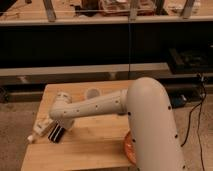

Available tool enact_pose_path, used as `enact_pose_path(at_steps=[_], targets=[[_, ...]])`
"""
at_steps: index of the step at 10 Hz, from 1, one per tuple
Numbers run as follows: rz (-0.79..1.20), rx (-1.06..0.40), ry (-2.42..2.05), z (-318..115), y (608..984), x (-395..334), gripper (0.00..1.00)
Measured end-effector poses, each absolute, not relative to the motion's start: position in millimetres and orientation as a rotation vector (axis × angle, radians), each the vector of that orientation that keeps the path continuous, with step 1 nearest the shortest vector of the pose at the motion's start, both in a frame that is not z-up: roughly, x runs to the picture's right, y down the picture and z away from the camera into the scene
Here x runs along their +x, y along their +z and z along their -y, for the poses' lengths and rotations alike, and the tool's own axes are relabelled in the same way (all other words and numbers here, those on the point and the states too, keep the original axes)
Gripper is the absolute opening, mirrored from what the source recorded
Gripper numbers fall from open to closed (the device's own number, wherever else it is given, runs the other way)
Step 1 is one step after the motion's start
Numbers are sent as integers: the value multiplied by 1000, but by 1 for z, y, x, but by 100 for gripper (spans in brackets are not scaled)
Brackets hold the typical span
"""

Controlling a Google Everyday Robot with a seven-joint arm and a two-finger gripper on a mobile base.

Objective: Push the eraser across the table

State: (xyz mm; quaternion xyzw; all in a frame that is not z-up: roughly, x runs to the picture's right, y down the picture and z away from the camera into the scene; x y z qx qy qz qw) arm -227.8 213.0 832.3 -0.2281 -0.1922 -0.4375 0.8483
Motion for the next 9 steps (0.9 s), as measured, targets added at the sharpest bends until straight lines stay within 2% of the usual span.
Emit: enact_pose_path(at_steps=[9], targets=[[406, -465, -927, -213, 830, -230, 0]])
